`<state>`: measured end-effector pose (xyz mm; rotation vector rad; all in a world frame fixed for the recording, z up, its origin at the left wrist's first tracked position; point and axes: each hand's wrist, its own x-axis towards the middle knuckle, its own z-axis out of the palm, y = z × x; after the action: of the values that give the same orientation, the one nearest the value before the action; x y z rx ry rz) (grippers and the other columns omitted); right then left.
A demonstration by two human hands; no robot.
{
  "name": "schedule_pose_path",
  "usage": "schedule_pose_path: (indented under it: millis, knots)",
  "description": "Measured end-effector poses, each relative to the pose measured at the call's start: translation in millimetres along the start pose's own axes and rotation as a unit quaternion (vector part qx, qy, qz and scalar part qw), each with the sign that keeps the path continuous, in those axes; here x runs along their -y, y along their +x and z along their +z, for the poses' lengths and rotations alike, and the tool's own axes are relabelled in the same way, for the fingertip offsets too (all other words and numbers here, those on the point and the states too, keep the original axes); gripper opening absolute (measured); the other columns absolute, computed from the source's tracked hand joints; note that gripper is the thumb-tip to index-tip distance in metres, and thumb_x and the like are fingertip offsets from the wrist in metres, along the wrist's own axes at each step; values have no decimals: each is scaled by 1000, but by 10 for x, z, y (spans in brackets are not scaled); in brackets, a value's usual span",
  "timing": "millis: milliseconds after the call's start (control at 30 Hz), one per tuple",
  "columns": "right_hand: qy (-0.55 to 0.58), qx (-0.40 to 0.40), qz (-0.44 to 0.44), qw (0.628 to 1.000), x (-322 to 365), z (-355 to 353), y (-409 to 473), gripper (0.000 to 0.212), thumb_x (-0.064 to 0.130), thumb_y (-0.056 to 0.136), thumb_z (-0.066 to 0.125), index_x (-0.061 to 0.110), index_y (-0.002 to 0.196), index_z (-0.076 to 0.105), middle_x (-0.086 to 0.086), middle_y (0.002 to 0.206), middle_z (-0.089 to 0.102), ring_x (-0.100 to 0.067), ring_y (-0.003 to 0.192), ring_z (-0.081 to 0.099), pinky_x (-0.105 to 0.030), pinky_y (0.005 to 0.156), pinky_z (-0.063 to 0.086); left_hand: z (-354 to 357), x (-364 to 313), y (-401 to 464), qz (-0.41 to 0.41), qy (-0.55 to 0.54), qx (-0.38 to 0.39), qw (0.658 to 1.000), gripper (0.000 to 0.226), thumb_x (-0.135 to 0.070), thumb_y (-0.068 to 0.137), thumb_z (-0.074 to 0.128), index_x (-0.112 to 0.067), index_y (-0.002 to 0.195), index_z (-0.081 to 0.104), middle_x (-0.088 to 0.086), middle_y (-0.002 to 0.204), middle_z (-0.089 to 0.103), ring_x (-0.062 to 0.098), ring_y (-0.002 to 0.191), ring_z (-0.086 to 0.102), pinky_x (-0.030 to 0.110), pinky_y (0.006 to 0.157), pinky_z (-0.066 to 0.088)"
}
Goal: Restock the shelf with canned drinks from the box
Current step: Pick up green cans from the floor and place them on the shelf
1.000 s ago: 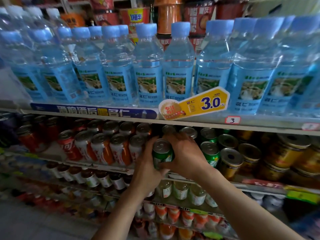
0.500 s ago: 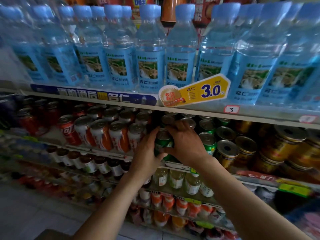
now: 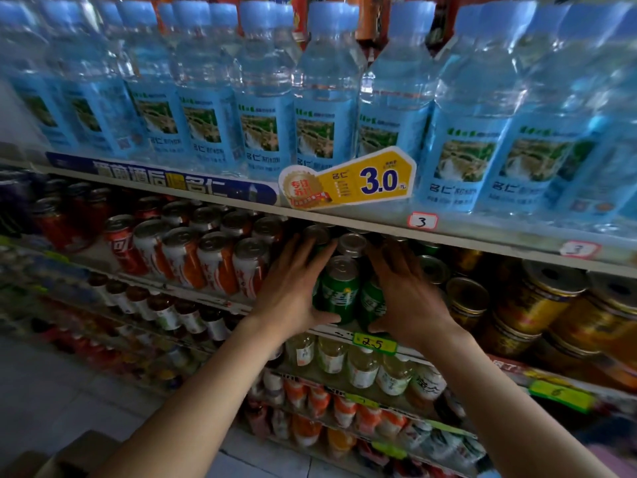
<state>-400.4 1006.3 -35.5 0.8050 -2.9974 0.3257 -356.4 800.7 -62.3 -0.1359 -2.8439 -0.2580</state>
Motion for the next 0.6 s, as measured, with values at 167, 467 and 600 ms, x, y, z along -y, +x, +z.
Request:
schedule_pose_path:
  millis: [167,467,600]
  knots:
    - [0,20,-14,1000,-43,36,52,135,34,63,90,33,155,-8,4,163,-13,-26,151,-14,-45,117,28,36,28,138,-7,-1,23,1000,115,-55,60,84,-42,151,17,-5,159,17,31,141,21,49,116,30]
    - [-10,34,-19,999,-46,-51,12,133,45,60,89,35,155,-3,3,161,-3,-28,151,-7,-49,118,30,-48,110,126,23,10,77,997,125,-19,63,89,-35,154,6,-4,159,2,28,145,8,44,118,27]
    - [-10,-7,-60,998,87,-88,65,129,62,53,84,39,153,4,3,157,12,-29,147,9,-50,113,36,-64,174,74,46,15,62,997,121,-9,65,85,-29,154,6,-3,159,1,27,147,4,45,117,29]
